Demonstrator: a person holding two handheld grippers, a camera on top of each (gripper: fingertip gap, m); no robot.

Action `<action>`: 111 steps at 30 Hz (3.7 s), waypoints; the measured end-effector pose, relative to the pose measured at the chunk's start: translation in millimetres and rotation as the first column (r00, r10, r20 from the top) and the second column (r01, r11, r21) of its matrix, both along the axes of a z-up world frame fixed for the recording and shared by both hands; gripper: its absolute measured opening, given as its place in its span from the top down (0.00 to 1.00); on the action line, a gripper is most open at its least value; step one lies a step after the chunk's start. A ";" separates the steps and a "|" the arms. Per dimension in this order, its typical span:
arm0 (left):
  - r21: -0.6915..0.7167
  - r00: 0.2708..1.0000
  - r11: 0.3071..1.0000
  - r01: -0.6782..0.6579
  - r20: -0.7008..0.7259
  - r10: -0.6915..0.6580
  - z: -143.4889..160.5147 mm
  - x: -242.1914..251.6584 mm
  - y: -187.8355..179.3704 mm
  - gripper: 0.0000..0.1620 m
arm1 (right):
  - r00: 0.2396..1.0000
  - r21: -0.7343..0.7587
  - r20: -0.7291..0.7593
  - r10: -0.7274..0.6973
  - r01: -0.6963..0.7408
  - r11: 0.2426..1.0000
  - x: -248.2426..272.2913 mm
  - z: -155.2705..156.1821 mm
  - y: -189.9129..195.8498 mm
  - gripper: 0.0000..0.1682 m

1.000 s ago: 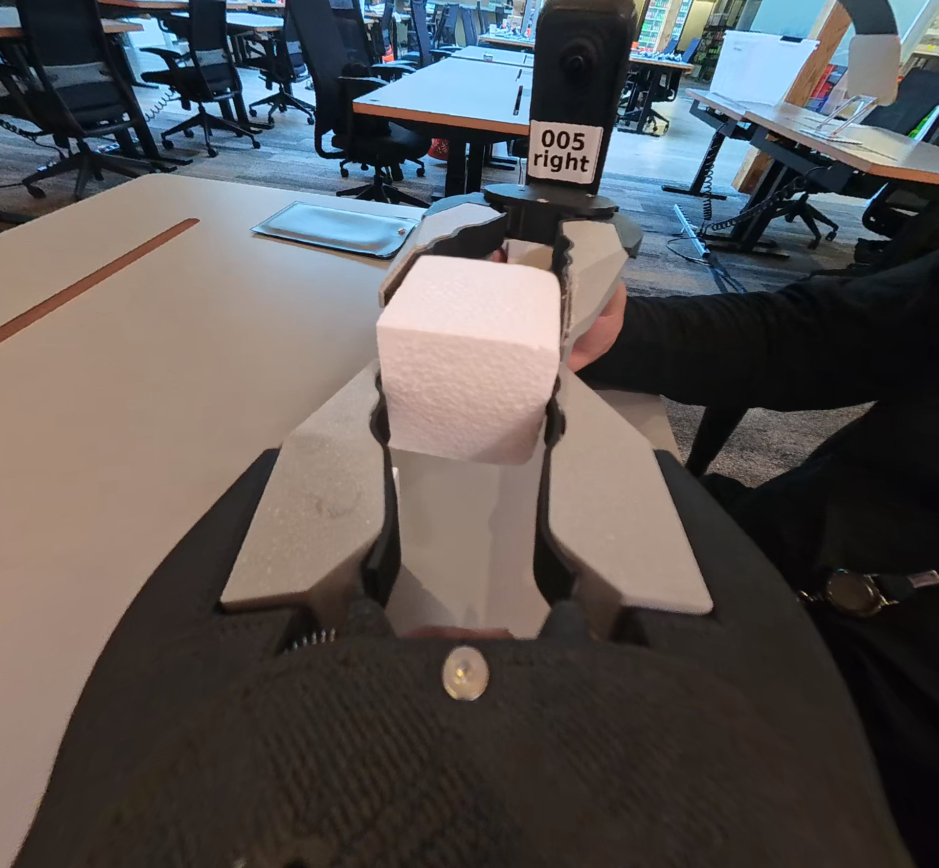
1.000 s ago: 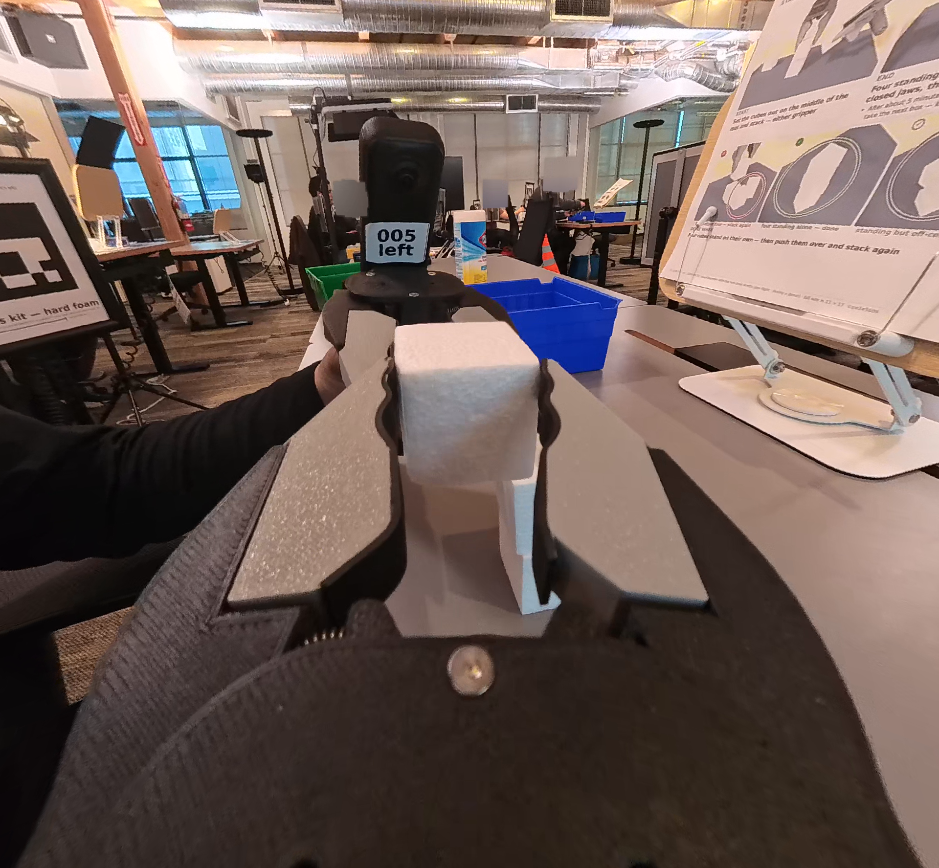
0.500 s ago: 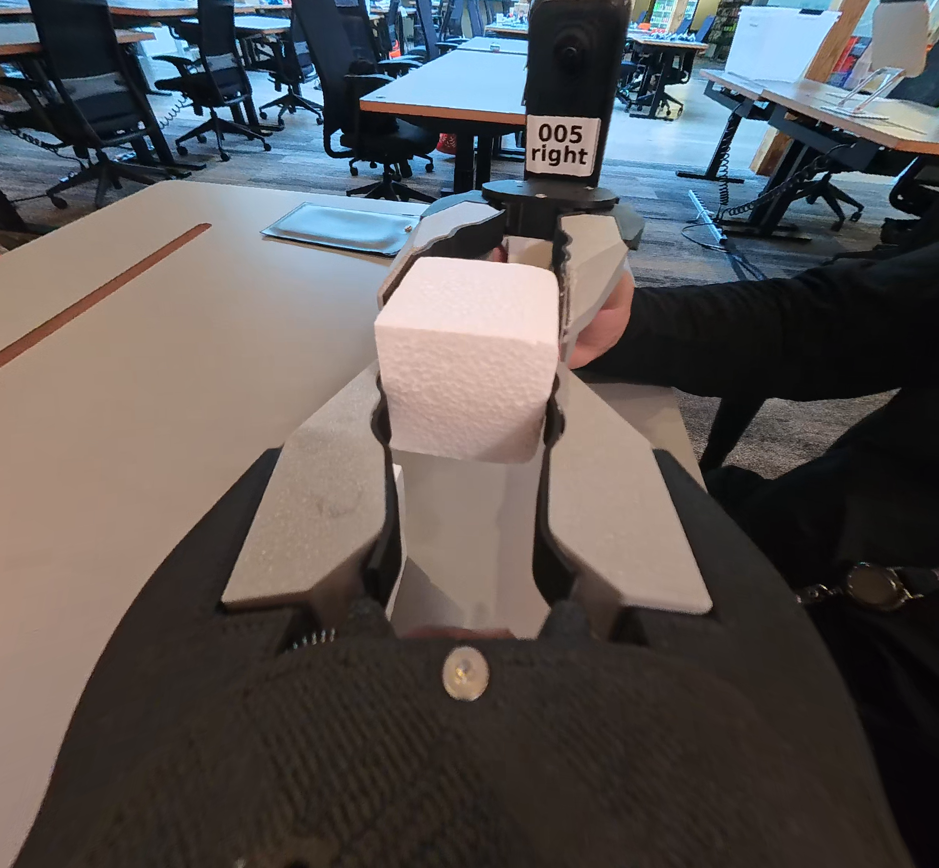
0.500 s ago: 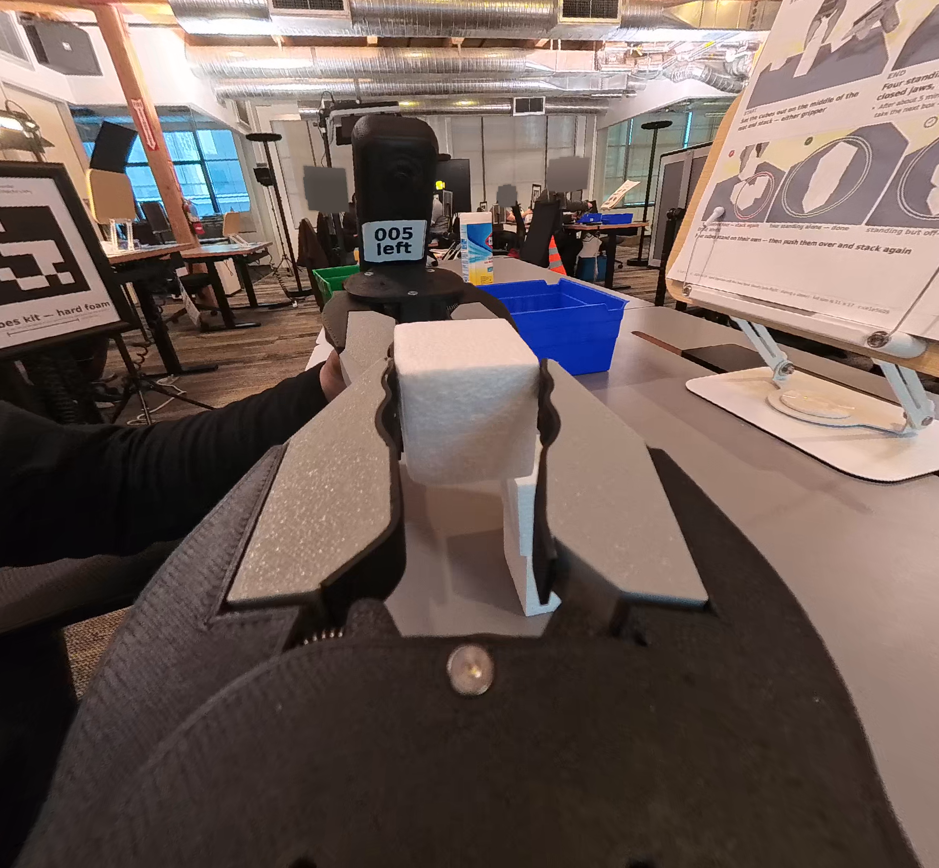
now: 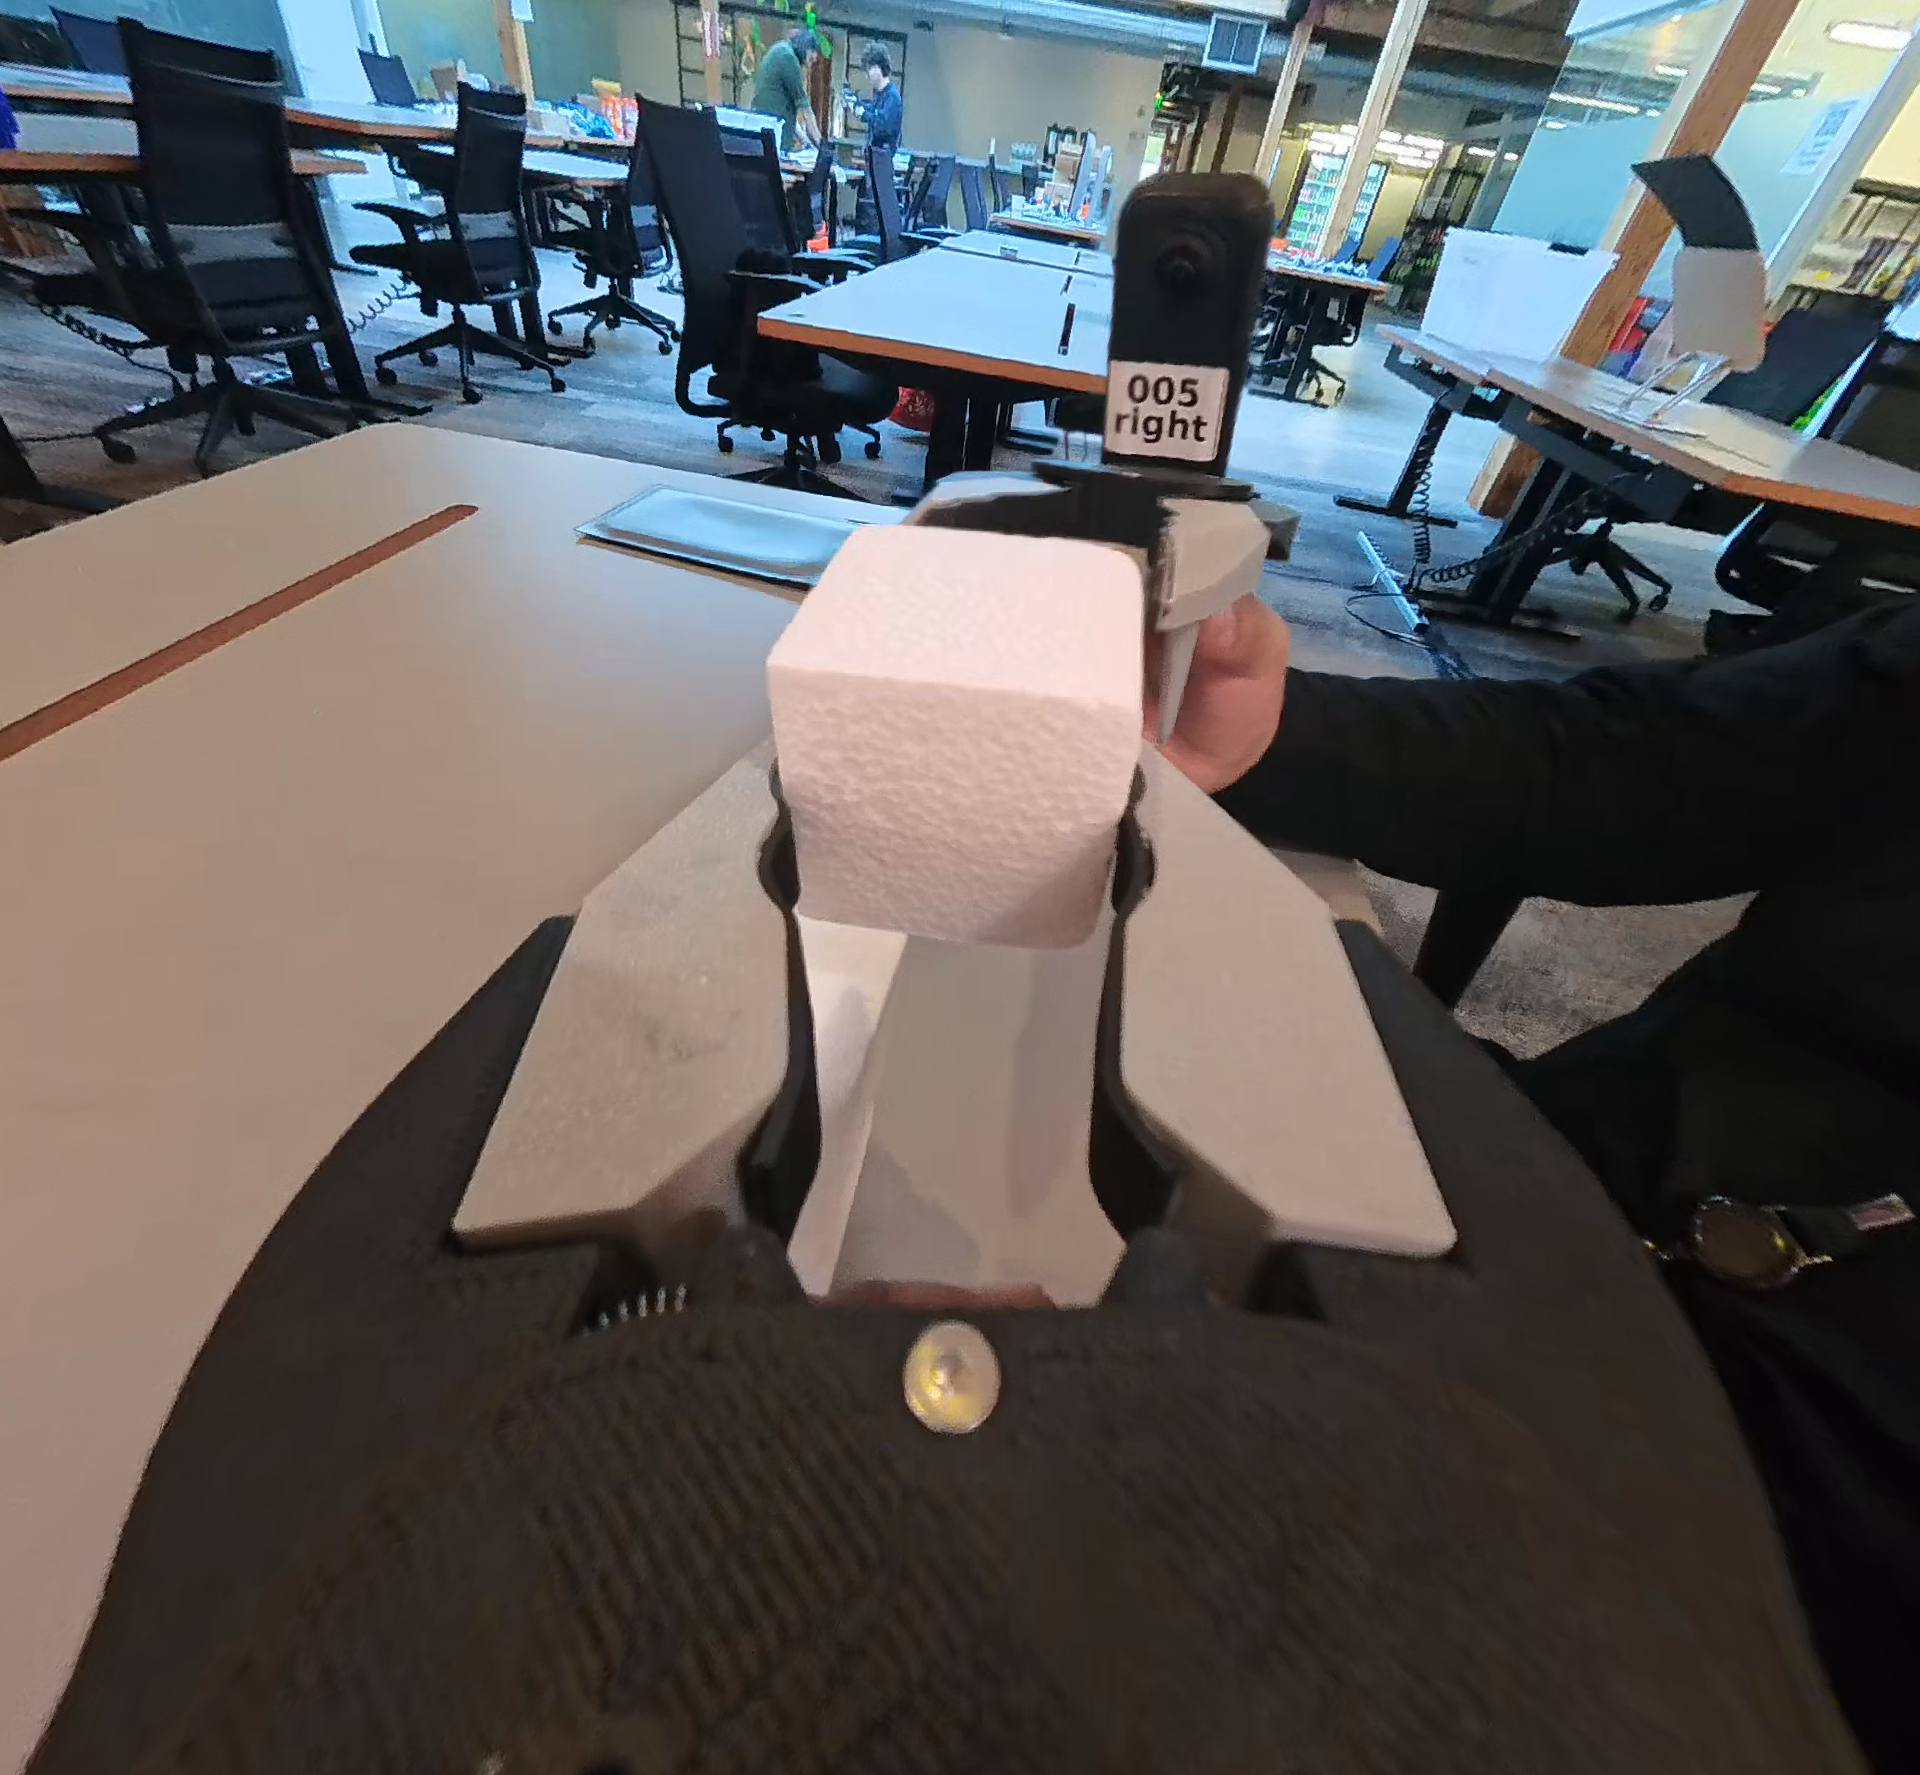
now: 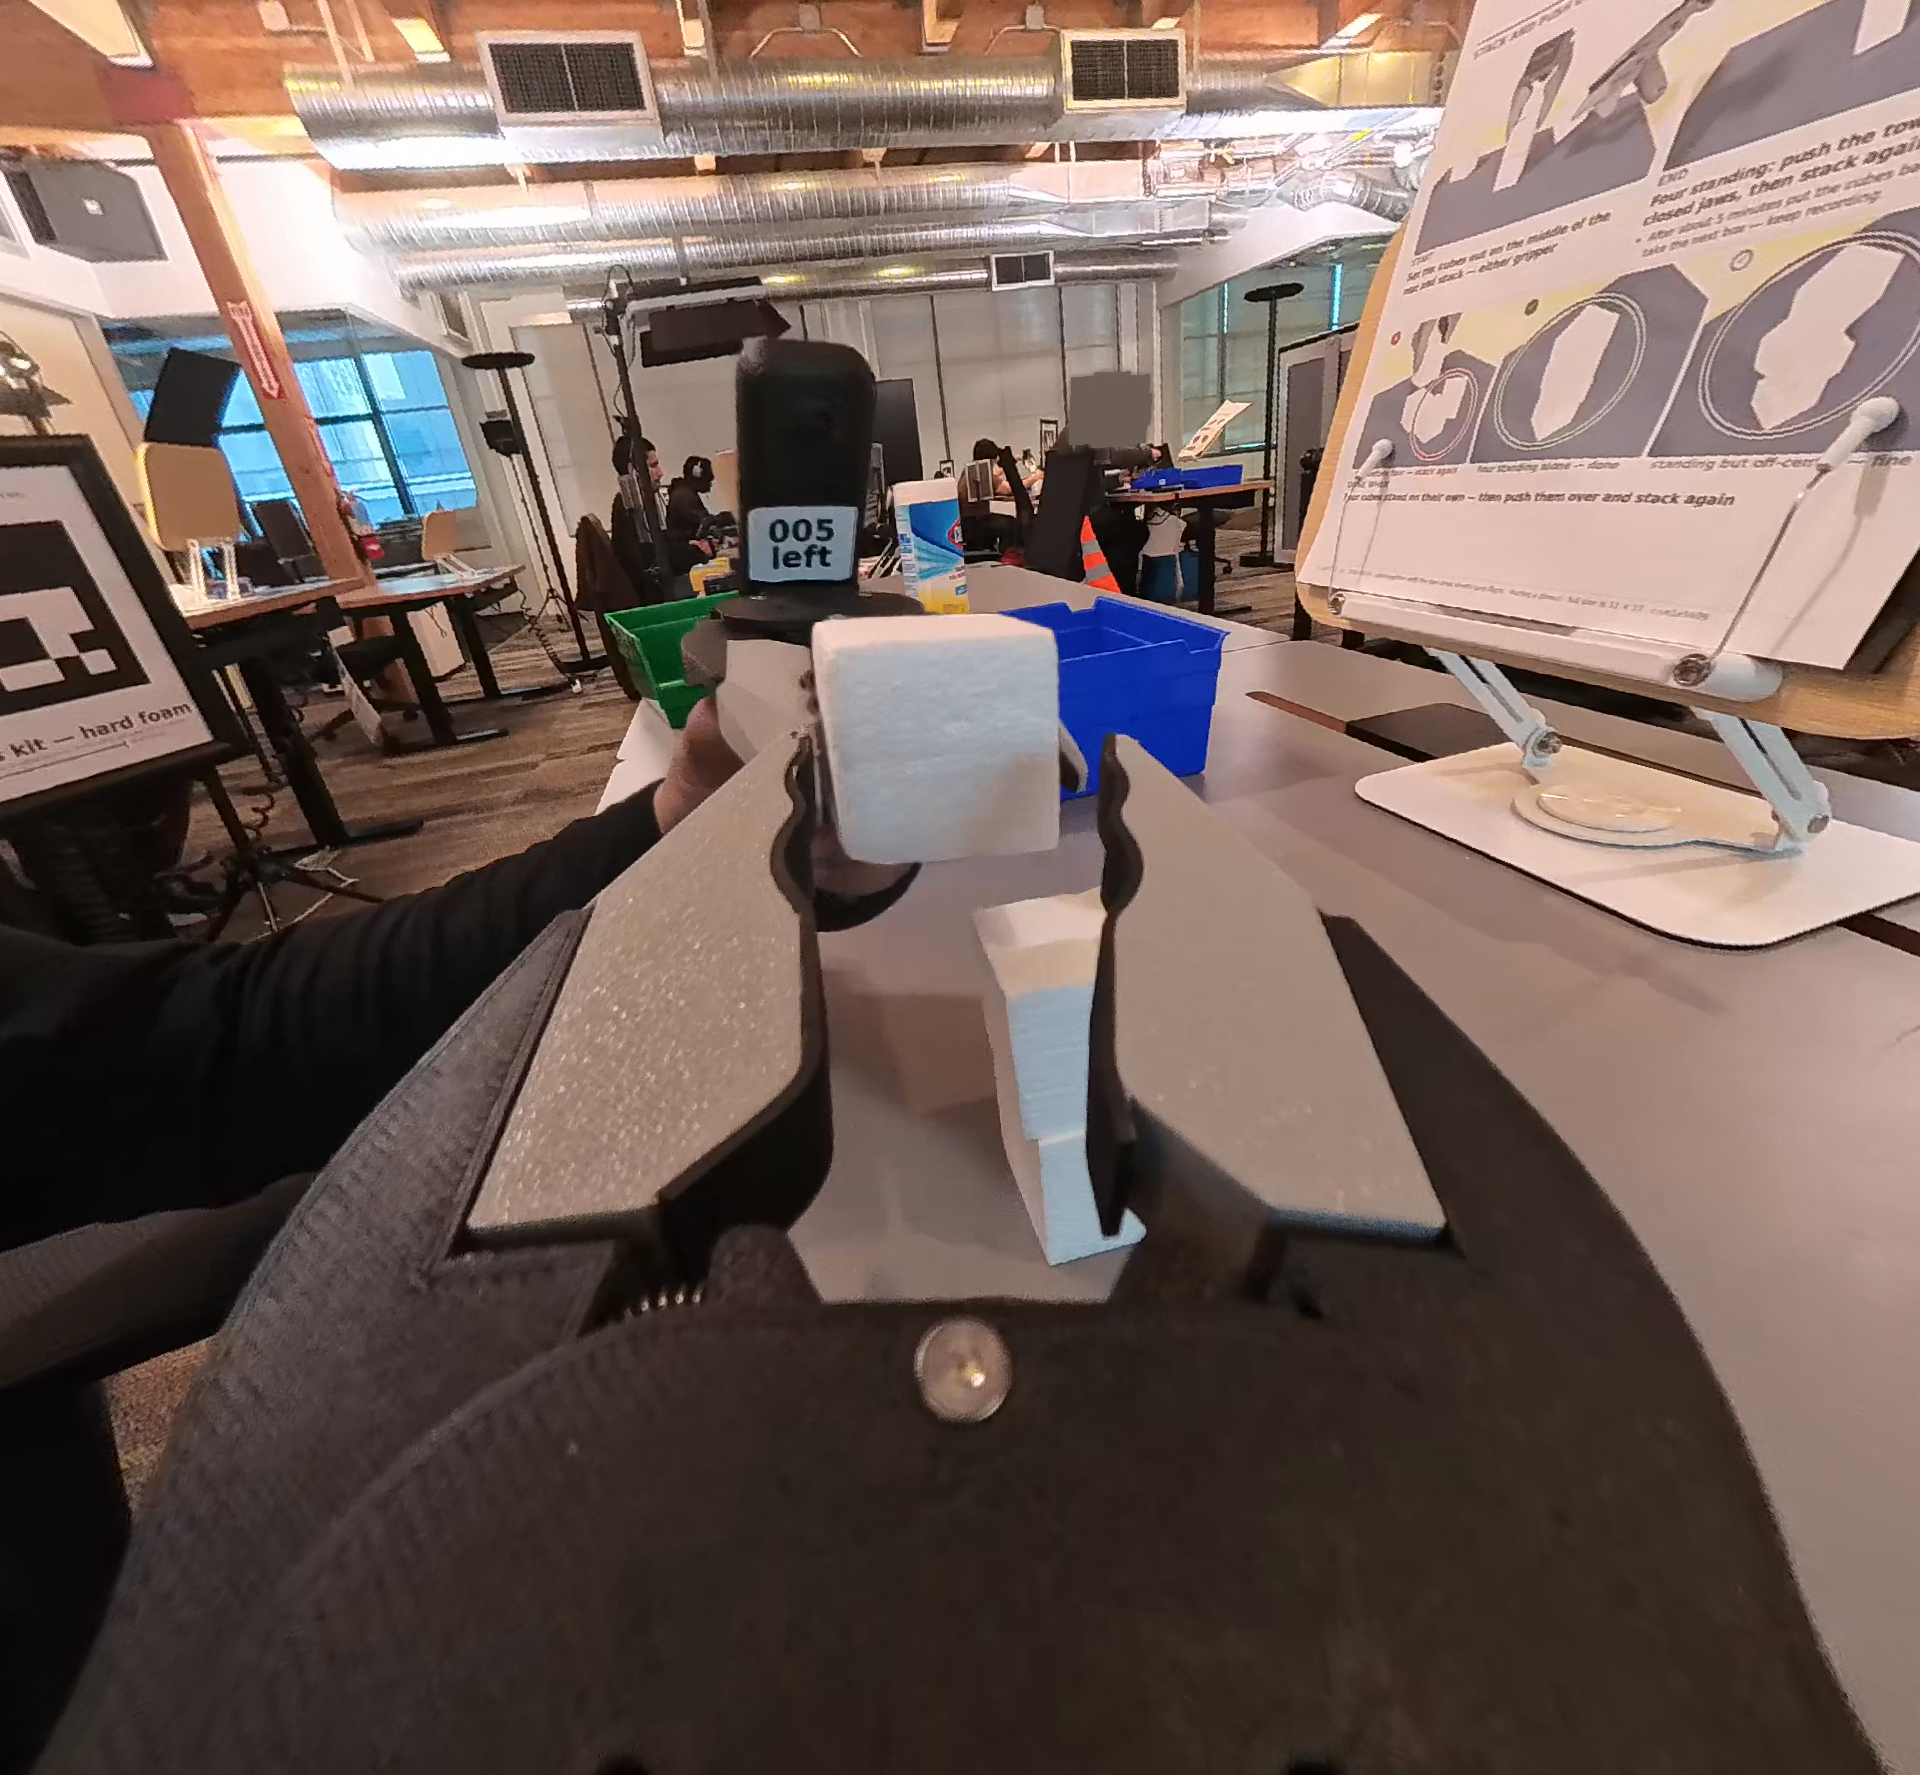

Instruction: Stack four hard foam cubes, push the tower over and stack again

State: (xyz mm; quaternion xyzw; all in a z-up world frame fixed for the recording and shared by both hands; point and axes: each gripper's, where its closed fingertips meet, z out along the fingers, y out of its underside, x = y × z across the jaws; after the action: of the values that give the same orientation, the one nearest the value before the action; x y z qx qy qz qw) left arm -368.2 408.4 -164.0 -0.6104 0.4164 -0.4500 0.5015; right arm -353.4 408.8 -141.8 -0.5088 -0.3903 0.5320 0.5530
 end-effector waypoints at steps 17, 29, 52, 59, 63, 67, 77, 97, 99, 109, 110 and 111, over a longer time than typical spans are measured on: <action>-0.017 0.999 1.000 -0.004 -0.044 0.003 -24.5 -13.5 30.0 0.64 | 1.000 -0.010 0.015 0.018 -0.018 1.000 -4.0 -4.1 -2.3 0.69; -0.005 0.998 1.000 -0.018 -0.056 0.018 -25.2 -10.8 29.7 0.64 | 1.000 -0.012 0.024 0.017 -0.016 1.000 -4.4 -6.4 -1.6 0.70; -0.002 0.999 0.999 0.033 -0.043 -0.033 -36.5 -8.3 31.2 0.64 | 0.997 -0.035 0.073 0.030 -0.028 0.999 -11.3 -17.0 -1.8 0.69; 0.002 0.998 0.999 0.035 -0.057 -0.035 -39.4 -6.4 31.0 0.64 | 0.997 -0.038 0.073 0.033 -0.030 0.999 -11.4 -17.0 -1.9 0.69; 0.005 0.998 0.999 0.037 -0.059 -0.037 -39.9 -6.3 30.5 0.64 | 0.997 -0.038 0.072 0.033 -0.031 0.999 -11.4 -16.9 -2.0 0.69; 0.004 0.998 0.999 0.036 -0.059 -0.036 -40.1 -6.5 30.5 0.64 | 0.997 -0.037 0.070 0.033 -0.031 0.999 -11.1 -16.3 -2.1 0.69; 0.001 0.998 1.000 0.026 -0.064 -0.026 -42.3 -7.3 31.1 0.64 | 0.997 -0.034 0.068 0.034 -0.032 0.999 -10.8 -15.4 -3.1 0.69; -0.009 0.995 1.000 0.023 -0.100 -0.024 -52.6 -4.1 30.3 0.39 | 0.998 -0.032 0.060 0.035 -0.033 0.999 -9.2 -12.9 -4.1 0.69; -0.008 0.995 1.000 0.021 -0.101 -0.021 -52.7 -5.1 30.6 0.39 | 0.998 -0.032 0.058 0.035 -0.033 0.999 -8.8 -12.5 -4.1 0.69; 0.061 0.999 0.998 -0.009 0.051 0.006 -12.9 -28.5 26.7 0.39 | 0.999 -0.025 0.040 0.020 -0.019 1.000 -4.5 -8.1 -2.7 0.69; 0.067 0.997 0.998 -0.016 0.078 0.011 -7.3 -31.8 26.7 0.39 | 0.999 -0.022 0.038 0.016 -0.015 1.000 -3.8 -7.5 -2.3 0.69; 0.069 0.995 0.997 -0.020 0.102 0.013 -2.6 -34.9 26.5 0.39 | 0.999 -0.020 0.037 0.012 -0.011 1.000 -3.2 -7.1 -1.9 0.69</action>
State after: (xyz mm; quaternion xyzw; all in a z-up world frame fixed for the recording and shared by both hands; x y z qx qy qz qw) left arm -403.1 434.9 -166.6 -0.5723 0.4010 -0.4613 0.5467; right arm -356.6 407.0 -148.9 -0.5216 -0.3981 0.5294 0.5378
